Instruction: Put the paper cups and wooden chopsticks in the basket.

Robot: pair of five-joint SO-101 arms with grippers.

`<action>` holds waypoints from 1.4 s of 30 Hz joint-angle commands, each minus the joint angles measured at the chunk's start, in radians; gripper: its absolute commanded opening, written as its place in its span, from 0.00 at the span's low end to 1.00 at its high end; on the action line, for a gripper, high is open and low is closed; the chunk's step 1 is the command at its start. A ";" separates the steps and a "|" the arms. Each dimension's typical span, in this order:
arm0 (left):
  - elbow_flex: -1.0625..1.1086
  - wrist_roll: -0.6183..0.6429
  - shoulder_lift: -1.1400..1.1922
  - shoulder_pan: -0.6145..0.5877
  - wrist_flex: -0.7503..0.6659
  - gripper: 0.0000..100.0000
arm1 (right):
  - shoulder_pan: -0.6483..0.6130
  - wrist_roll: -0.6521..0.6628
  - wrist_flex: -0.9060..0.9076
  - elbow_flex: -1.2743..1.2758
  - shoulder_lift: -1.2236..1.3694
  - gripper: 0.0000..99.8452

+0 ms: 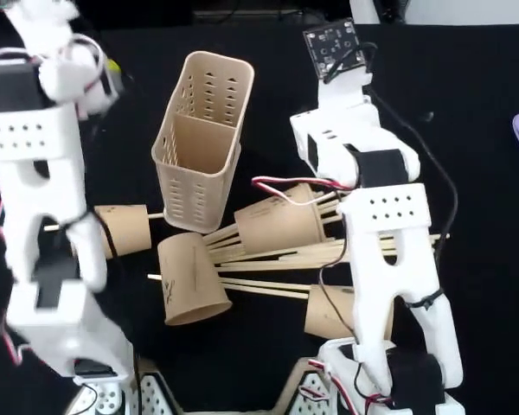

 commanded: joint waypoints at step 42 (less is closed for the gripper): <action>0.501 0.037 -0.302 0.182 -0.180 0.16 | 0.012 -0.002 -0.003 0.084 -0.045 0.18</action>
